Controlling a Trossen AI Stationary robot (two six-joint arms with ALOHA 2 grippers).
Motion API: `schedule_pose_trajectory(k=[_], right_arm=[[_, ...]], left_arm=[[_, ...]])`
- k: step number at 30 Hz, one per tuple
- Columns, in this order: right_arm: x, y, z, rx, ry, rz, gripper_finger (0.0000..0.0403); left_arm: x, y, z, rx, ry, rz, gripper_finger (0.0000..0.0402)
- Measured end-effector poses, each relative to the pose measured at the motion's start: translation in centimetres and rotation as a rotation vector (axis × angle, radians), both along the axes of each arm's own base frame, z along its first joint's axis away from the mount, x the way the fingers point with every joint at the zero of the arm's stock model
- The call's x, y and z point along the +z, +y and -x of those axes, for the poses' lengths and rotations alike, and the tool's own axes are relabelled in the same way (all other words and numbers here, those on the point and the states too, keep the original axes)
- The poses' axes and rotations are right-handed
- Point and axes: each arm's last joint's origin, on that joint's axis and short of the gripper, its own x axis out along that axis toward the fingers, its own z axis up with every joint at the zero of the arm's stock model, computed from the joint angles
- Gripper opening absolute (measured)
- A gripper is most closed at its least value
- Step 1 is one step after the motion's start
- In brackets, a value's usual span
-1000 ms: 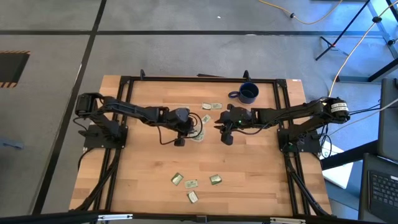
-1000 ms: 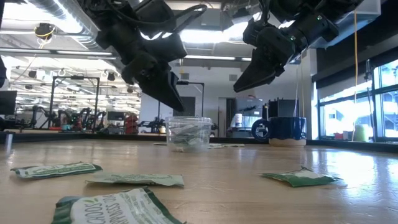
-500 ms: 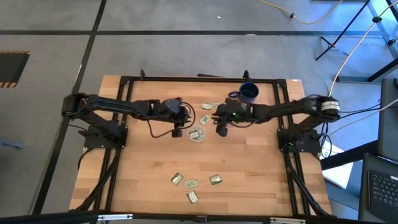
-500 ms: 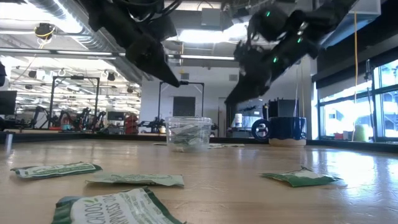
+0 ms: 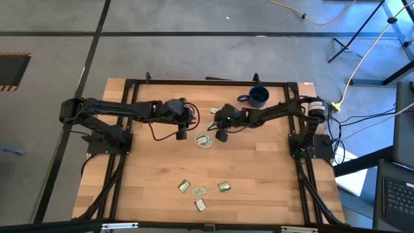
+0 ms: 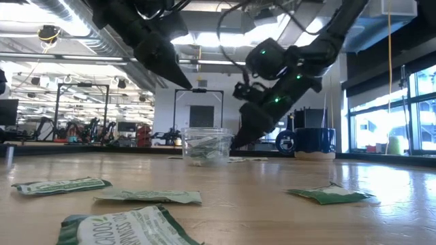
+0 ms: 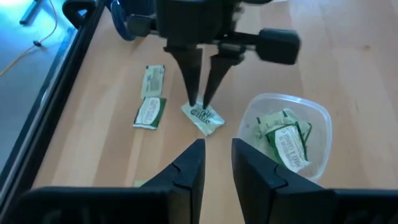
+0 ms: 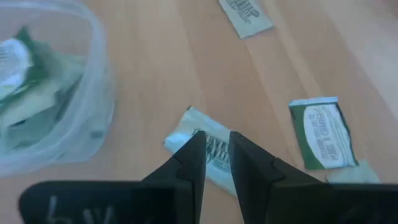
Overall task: Pick and place Stevia / Truvia into bins
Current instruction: Put the light green stevia packet into the container
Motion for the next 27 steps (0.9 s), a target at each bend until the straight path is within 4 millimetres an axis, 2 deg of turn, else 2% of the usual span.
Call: schedule_pose_trajectory(k=[7,13,23,27], right_arm=[[-1.4,-0.5,-0.3,-0.015,0.079,-0.060,0.0074],[-1.5,-0.7,-0.1,-0.030,0.102,-0.076,0.0072],[-1.5,-0.7,0.0,-0.026,0.112,-0.073,0.0009],[-1.2,-0.7,0.2,-0.014,0.116,-0.063,0.0006]], left_arm=[[-0.3,-0.1,0.3,0.011,0.037,0.021,0.0075],[-0.4,-0.1,0.3,0.011,0.043,0.022,0.0075],[-0.4,-0.1,0.3,0.018,0.041,0.029,0.0075],[-0.4,-0.1,0.4,0.018,0.051,0.030,0.0075]])
